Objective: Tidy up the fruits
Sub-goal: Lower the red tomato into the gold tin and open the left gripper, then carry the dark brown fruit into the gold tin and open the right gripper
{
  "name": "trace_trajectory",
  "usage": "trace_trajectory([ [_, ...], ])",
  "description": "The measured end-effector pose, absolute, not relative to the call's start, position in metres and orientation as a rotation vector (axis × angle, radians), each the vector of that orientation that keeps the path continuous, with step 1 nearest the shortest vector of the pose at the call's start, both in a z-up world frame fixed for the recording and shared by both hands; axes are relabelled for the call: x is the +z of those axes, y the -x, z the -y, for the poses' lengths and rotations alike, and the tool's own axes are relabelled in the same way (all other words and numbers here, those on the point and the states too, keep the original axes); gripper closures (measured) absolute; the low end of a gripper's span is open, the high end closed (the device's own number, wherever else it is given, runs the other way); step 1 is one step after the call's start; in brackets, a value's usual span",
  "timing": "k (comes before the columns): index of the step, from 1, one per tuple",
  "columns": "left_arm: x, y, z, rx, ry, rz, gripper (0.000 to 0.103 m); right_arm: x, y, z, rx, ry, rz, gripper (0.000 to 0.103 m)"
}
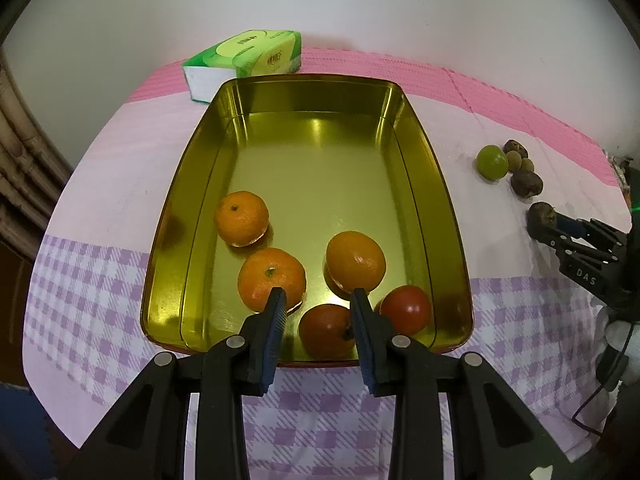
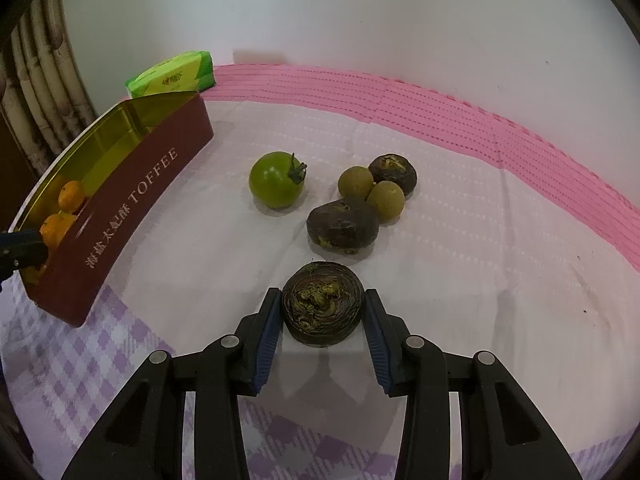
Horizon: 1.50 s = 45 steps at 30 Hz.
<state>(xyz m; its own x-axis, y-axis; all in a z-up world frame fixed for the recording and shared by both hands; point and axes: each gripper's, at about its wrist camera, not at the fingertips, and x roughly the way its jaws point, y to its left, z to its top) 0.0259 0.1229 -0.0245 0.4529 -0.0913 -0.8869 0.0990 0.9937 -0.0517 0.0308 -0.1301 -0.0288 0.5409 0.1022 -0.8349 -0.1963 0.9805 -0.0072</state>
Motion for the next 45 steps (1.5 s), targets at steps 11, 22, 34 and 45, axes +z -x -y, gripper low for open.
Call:
trace_trajectory([
  [11,-0.026,-0.025,-0.127,-0.123,0.005,-1.095,0.065,-0.02,-0.026,0.12,0.203,0.108,-0.972,0.061],
  [22,-0.013,-0.019,-0.121,-0.102,-0.028,-1.047,0.044,-0.008,-0.025,0.102,0.252,0.115,-0.958,0.061],
  [34,0.007,-0.017,-0.135,-0.077,0.039,-0.98,0.024,0.008,-0.026,0.074,0.321,0.135,-0.936,0.061],
  [45,0.023,-0.023,-0.185,0.097,0.136,-0.931,0.015,0.034,-0.02,0.02,0.459,0.153,-0.883,0.061],
])
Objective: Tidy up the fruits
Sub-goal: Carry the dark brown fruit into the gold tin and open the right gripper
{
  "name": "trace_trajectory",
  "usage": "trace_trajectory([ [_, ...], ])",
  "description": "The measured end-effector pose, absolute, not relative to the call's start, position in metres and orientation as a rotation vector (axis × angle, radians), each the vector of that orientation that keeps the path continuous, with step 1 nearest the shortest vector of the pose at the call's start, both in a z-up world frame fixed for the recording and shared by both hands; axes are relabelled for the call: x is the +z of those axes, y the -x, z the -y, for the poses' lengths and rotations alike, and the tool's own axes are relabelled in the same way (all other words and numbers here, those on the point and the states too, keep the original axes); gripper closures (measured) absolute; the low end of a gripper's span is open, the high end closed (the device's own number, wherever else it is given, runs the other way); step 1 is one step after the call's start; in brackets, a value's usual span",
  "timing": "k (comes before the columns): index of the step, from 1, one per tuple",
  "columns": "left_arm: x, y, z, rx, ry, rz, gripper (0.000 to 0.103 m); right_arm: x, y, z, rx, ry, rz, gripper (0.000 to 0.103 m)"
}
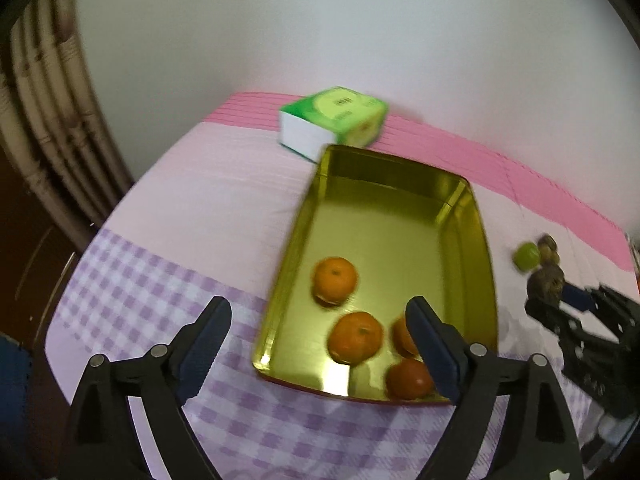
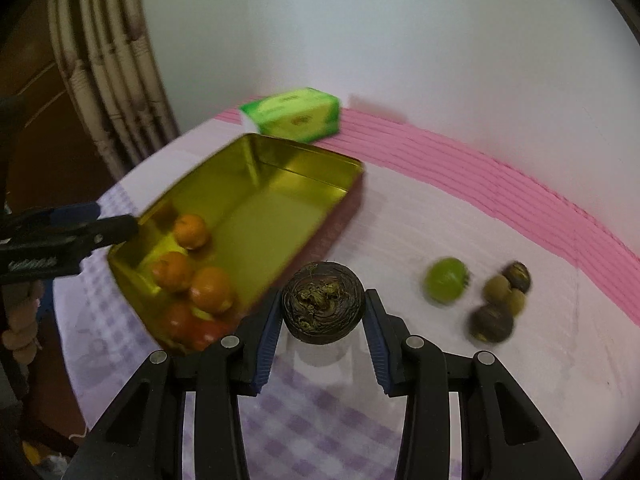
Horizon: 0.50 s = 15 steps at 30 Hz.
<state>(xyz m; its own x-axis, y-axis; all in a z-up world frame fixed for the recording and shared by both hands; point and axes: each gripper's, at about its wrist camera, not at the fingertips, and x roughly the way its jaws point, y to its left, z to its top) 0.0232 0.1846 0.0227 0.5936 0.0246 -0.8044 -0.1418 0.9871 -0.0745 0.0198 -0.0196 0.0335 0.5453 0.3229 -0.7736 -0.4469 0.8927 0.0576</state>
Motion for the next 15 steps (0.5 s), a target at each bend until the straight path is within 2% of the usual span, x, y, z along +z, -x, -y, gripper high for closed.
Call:
trace_trajectory([
  [15,0.022,-0.021,-0.229,0.232,0.181,-0.942,0.013,0.017,-0.011,-0.043,0.591,0.253,-0.931,0.061],
])
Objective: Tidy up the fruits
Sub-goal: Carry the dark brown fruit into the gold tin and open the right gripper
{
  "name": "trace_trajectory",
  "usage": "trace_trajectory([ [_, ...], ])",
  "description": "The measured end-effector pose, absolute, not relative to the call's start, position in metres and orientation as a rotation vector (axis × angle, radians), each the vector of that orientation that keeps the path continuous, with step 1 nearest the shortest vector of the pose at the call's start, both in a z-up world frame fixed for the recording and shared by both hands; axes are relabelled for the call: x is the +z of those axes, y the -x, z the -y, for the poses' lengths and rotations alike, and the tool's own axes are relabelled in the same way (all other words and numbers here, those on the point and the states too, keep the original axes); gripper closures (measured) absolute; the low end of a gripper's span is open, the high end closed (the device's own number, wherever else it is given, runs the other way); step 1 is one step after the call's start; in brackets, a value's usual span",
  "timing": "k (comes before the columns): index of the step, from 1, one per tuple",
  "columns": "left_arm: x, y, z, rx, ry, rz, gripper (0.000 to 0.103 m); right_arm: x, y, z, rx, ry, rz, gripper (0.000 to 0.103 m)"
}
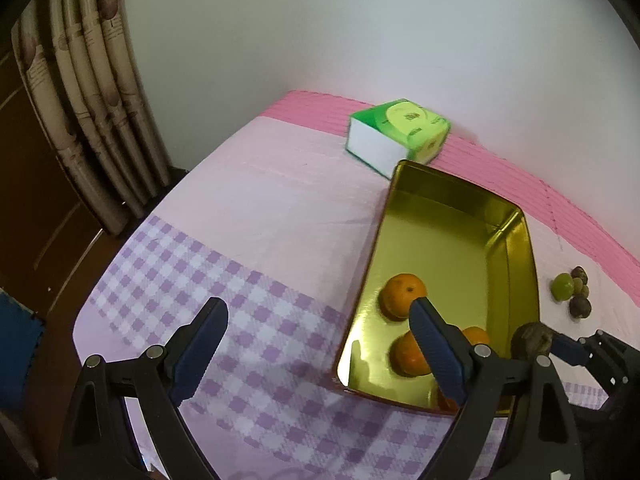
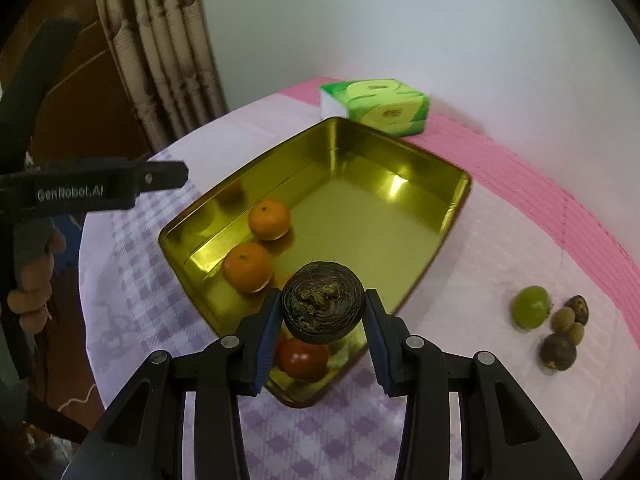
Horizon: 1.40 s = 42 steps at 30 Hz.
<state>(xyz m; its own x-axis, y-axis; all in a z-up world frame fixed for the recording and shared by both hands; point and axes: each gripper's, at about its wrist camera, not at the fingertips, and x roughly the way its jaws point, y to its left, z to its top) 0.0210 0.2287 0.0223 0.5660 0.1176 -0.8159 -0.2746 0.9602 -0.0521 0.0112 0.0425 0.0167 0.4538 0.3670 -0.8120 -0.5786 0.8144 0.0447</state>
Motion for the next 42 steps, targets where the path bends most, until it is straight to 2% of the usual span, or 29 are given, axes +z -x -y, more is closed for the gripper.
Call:
trace_trajectory([
  [15,0.02,-0.019,-0.233,0.223,0.19,-0.953,0.013,-0.003,-0.021,-0.058,0.591,0.296,-0.964,0.061],
  [42,0.018,-0.014,-0.224,0.213,0.163,-0.971,0.013,-0.003,-0.022,-0.056,0.589,0.271,-0.971,0.06],
])
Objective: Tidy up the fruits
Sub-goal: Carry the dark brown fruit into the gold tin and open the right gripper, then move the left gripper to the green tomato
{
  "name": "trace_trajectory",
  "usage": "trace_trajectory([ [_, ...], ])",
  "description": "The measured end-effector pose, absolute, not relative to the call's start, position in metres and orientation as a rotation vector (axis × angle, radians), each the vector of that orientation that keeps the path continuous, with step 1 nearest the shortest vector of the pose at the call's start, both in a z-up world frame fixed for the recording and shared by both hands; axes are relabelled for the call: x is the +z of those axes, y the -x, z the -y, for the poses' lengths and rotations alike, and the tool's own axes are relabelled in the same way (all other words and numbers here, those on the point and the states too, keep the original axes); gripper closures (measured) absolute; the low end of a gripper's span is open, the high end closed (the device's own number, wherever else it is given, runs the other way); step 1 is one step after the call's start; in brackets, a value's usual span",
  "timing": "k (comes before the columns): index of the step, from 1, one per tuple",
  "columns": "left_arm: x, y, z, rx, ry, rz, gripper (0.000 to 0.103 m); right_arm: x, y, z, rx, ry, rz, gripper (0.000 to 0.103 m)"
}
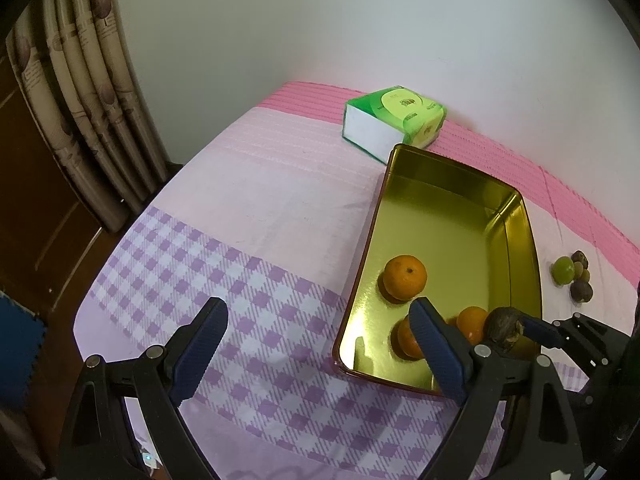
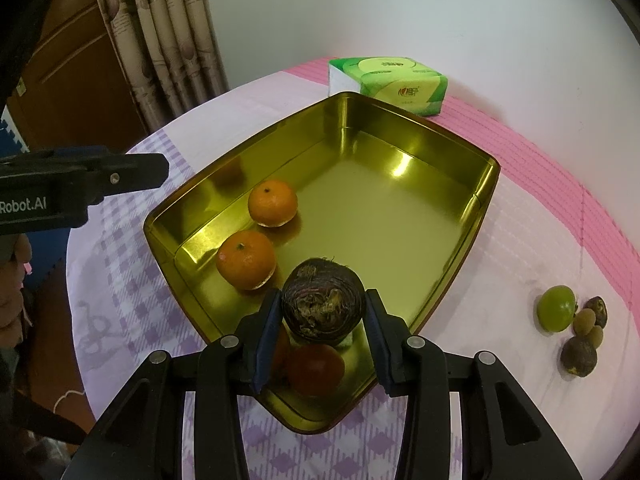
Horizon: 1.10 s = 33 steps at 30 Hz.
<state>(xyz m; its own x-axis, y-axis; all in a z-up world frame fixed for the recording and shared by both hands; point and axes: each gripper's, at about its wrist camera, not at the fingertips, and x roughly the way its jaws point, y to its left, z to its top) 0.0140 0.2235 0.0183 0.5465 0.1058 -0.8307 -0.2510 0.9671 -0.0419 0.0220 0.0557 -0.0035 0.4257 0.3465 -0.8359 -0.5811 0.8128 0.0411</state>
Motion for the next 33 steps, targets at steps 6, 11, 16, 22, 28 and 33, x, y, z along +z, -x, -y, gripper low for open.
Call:
trace_trajectory([
  [6,0.017,-0.015,-0.221,0.209,0.152,-0.978,0.013,0.004,-0.021,-0.047,0.584,0.227,-0.955,0.058],
  [11,0.017,-0.015,-0.219,0.211,0.145,-0.978,0.013,0.014,-0.021,-0.036,0.574,0.186,-0.933,0.055],
  [16,0.018,-0.015,-0.218,0.206,0.133,-0.972,0.013,0.025,-0.02,-0.012,0.523,0.145,-0.895,0.053],
  [22,0.018,-0.014,-0.215,0.207,0.12,-0.966,0.013,0.025,-0.022,0.041,0.4,0.116,-0.88,0.051],
  [28,0.019,-0.015,-0.21,0.207,0.088,-0.956,0.013,0.008,-0.024,0.117,0.213,0.091,-0.905,0.051],
  [33,0.018,-0.015,-0.201,0.184,0.061,-0.944,0.013,-0.012,-0.031,0.171,0.113,0.073,-0.939,0.051],
])
